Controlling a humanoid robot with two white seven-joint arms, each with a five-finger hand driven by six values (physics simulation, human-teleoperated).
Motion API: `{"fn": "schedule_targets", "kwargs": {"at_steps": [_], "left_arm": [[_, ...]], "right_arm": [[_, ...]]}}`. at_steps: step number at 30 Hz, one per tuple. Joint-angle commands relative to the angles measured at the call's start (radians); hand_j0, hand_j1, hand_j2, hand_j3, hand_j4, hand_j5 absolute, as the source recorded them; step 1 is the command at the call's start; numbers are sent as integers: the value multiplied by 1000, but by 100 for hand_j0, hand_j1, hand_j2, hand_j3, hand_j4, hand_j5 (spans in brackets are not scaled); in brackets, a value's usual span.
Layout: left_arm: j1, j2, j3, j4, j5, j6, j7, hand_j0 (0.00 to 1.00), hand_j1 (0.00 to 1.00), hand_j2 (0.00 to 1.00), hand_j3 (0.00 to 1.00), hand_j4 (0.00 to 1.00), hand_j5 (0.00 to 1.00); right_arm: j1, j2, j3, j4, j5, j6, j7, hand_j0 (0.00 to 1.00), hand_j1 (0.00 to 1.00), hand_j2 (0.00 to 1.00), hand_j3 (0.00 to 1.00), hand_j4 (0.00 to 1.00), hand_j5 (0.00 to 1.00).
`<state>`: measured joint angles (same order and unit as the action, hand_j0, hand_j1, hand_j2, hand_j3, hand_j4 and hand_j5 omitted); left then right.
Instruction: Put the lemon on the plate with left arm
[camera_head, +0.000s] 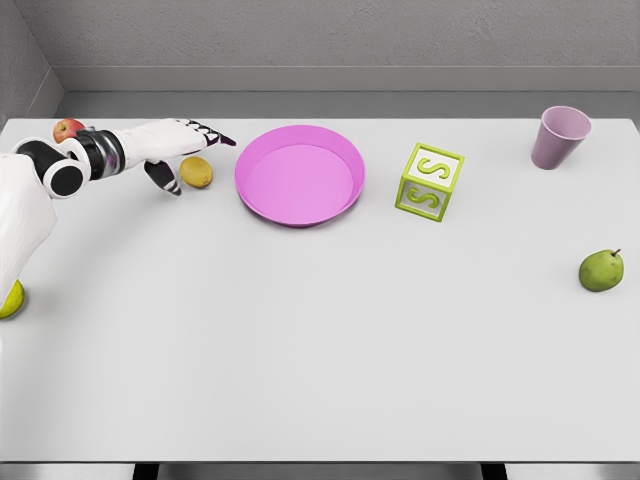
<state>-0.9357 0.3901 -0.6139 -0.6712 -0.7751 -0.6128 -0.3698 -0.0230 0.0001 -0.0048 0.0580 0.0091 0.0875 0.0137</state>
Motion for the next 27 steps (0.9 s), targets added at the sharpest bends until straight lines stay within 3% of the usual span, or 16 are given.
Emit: {"fn": "schedule_targets", "kwargs": {"at_steps": [1,27], "left_arm": [[0,0,2,10,3,2,11,100,100,100,100,100,100],[0,-14,-3,44,-30,2,20,100,100,100,100,100,100]], "right_arm": [[0,0,0,0,0,0,0,100,100,100,100,100,100],[0,0,0,0,0,0,0,100,100,100,100,100,100]]}}
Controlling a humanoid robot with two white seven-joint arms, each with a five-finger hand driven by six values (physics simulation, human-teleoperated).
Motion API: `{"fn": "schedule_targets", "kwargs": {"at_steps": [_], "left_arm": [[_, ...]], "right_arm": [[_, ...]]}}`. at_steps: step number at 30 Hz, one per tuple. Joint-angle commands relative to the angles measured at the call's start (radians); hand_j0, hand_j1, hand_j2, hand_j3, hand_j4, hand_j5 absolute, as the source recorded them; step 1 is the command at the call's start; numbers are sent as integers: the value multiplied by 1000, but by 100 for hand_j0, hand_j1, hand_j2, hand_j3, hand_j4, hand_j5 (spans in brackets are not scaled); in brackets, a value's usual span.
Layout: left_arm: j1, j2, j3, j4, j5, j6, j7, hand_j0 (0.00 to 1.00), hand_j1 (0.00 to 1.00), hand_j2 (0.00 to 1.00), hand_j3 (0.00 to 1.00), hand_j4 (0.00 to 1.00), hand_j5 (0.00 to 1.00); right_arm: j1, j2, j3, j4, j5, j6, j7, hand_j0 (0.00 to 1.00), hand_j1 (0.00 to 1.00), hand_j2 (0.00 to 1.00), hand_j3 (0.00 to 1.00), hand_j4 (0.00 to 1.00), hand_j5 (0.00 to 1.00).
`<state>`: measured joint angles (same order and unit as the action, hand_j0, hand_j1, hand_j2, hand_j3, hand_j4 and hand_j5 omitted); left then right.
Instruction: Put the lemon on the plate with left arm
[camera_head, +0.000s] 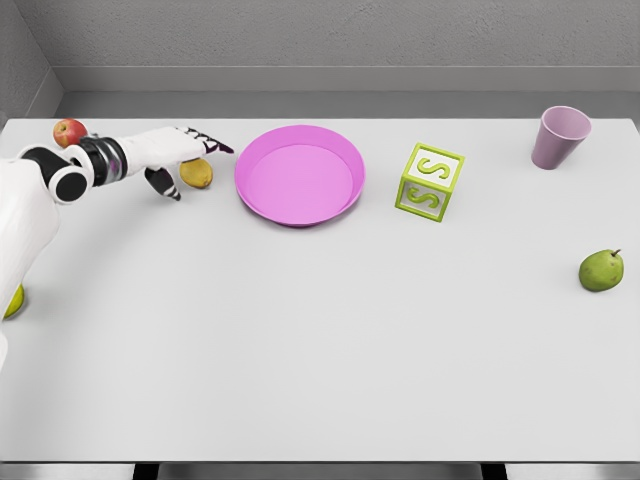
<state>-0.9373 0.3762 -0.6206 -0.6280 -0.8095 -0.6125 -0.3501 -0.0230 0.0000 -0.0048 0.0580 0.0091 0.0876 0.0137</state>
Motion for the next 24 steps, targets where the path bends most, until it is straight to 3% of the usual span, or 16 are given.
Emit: {"fn": "schedule_targets", "kwargs": {"at_steps": [1,4,7,8,10,15,24], "left_arm": [[0,0,4,1,4,2,0,100,100,100,100,100,100],[2,1,7,2,6,2,6,97,97,97,97,97,97],[2,3,9,1,7,2,23,76,76,76,76,76,76],[2,3,9,1,7,2,23,65,65,65,65,65,65],[2,4,10,2,9,2,23,57,57,57,57,57,57],[2,9,9,2,15,2,22,48,48,48,48,48,48],[2,10,9,4,15,2,19,48,48,48,48,48,48]], "right_arm": [[0,0,0,0,0,0,0,100,100,100,100,100,100],[0,0,0,0,0,0,0,100,100,100,100,100,100],[0,0,0,0,0,0,0,100,100,100,100,100,100],[0,0,0,0,0,0,0,100,100,100,100,100,100],[0,0,0,0,0,0,0,100,100,100,100,100,100],[0,0,0,0,0,0,0,100,100,100,100,100,100],[0,0,0,0,0,0,0,100,100,100,100,100,100]]}}
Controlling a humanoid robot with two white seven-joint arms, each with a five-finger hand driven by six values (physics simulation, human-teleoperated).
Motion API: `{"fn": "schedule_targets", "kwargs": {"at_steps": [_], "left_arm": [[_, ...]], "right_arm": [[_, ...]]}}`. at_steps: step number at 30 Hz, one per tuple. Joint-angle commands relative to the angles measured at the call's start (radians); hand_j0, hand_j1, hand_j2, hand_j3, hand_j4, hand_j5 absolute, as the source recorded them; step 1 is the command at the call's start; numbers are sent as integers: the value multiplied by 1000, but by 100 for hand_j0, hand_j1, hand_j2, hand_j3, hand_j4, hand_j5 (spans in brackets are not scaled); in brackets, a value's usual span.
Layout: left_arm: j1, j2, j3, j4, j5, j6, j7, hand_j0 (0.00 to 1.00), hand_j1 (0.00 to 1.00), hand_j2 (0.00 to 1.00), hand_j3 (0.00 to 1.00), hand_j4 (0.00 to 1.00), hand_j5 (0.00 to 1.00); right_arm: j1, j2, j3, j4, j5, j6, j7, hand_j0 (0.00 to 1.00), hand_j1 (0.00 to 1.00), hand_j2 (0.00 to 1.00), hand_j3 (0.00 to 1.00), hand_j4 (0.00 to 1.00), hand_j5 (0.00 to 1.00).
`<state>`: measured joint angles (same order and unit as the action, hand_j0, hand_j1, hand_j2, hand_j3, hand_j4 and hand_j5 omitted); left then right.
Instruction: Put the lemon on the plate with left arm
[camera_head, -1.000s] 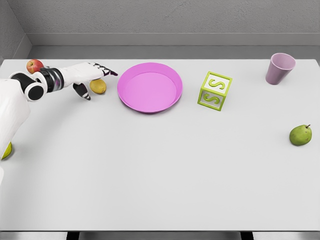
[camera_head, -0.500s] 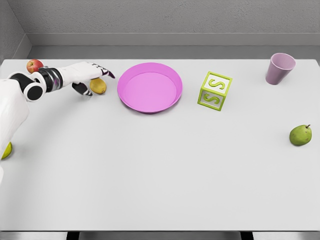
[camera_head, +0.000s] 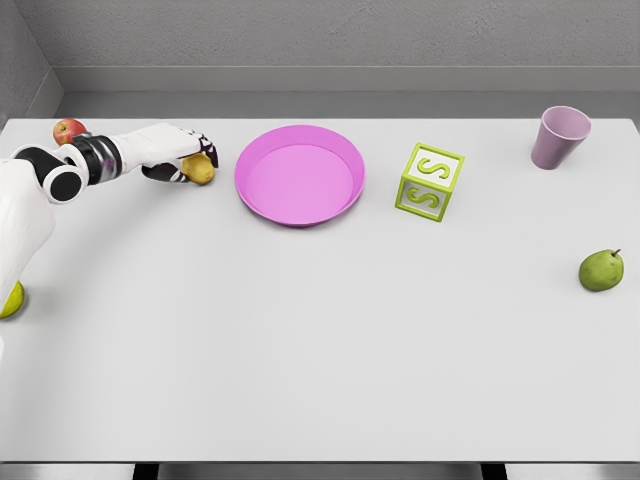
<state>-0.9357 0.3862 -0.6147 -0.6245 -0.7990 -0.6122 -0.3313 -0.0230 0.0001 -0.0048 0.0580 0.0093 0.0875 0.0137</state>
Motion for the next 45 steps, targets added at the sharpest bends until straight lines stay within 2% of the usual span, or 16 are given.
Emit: {"fn": "schedule_targets", "kwargs": {"at_steps": [1,12,14,16,19,26,39,45], "left_arm": [[0,0,3,2,4,1,-2,48,48,48,48,48,48],[2,11,4,-18,23,1,-9,46,46,46,46,46,46],[5,11,4,-53,29,1,-11,46,46,46,46,46,46],[14,25,4,-106,69,1,-22,46,46,46,46,46,46],[17,48,6,-182,75,1,-37,45,45,45,45,45,45],[20,94,6,-273,130,1,-69,45,45,45,45,45,45],[34,71,23,-374,130,1,-72,45,45,45,45,45,45],[43,20,23,-403,127,1,-71,45,45,45,45,45,45]], "right_arm": [[0,0,0,0,0,0,0,100,100,100,100,100,100],[0,0,0,0,0,0,0,100,100,100,100,100,100],[0,0,0,0,0,1,0,100,100,100,100,100,100],[0,0,0,0,0,0,0,100,100,100,100,100,100],[0,0,0,0,0,0,0,100,100,100,100,100,100],[0,0,0,0,0,0,0,100,100,100,100,100,100],[0,0,0,0,0,1,0,100,100,100,100,100,100],[0,0,0,0,0,0,0,100,100,100,100,100,100]]}}
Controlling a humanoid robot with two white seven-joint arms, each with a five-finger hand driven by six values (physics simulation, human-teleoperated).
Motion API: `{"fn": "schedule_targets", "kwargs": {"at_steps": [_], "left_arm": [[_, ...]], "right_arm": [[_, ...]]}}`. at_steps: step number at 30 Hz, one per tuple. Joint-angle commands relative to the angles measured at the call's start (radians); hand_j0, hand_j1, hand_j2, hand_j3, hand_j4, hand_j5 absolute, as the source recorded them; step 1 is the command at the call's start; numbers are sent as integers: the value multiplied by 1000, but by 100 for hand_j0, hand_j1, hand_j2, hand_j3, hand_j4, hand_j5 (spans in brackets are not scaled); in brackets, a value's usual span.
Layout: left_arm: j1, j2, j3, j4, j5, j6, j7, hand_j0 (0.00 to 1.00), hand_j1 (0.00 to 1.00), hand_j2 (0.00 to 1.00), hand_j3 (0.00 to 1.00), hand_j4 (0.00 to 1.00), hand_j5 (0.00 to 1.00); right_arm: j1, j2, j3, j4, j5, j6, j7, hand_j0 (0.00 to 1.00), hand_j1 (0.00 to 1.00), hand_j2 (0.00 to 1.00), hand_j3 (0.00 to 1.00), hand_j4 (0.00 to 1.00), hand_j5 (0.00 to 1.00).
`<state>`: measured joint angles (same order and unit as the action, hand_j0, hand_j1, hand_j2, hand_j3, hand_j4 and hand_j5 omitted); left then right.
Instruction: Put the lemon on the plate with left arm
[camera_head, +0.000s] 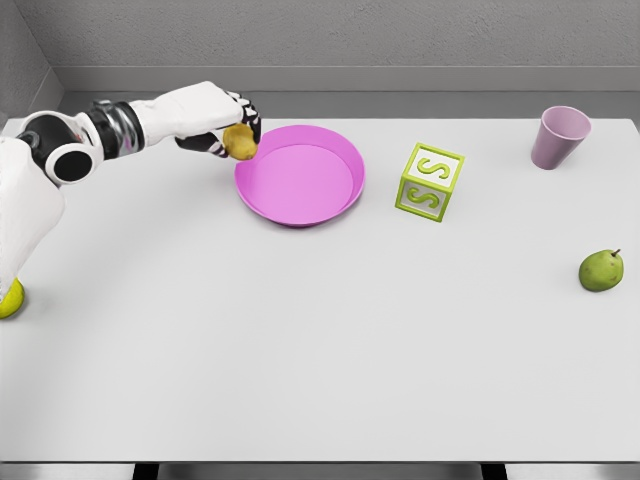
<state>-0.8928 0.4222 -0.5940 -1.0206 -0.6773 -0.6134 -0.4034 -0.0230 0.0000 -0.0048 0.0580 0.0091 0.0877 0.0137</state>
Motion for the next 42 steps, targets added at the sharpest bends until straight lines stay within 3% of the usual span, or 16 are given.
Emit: {"fn": "schedule_targets", "kwargs": {"at_steps": [1,16,17,20,21,26,27,30,35,37,42], "left_arm": [[0,-23,2,-7,5,3,2,45,45,45,45,45,45],[20,-120,-12,8,-13,3,3,46,46,46,46,46,46],[20,-120,-10,8,-13,3,6,51,51,51,51,51,51],[17,-114,0,7,-11,3,18,94,94,94,94,94,94],[15,-109,0,5,-10,3,20,100,100,100,100,100,100],[21,-100,0,-10,7,3,20,100,100,100,100,100,100],[23,-74,0,-38,16,3,20,100,100,100,100,100,100],[49,133,-13,-180,193,3,17,100,100,100,100,100,100],[133,409,-13,-348,321,3,17,100,100,100,100,100,100],[147,490,-13,-375,346,3,18,100,100,100,100,100,100],[196,583,-13,-363,340,3,20,100,100,100,100,100,100]], "right_arm": [[0,0,0,0,0,0,0,100,100,100,100,100,100],[0,0,0,0,0,0,0,100,100,100,100,100,100],[0,0,0,0,0,1,0,100,100,100,100,100,100],[0,0,0,0,0,0,0,100,100,100,100,100,100],[0,0,0,0,0,0,0,100,100,100,100,100,100],[0,0,0,0,0,0,0,100,100,100,100,100,100],[0,0,0,0,0,0,0,100,100,100,100,100,100],[0,0,0,0,0,0,0,100,100,100,100,100,100],[0,0,0,0,0,0,0,100,100,100,100,100,100],[0,0,0,0,0,0,0,100,100,100,100,100,100],[0,0,0,0,0,0,0,100,100,100,100,100,100]]}}
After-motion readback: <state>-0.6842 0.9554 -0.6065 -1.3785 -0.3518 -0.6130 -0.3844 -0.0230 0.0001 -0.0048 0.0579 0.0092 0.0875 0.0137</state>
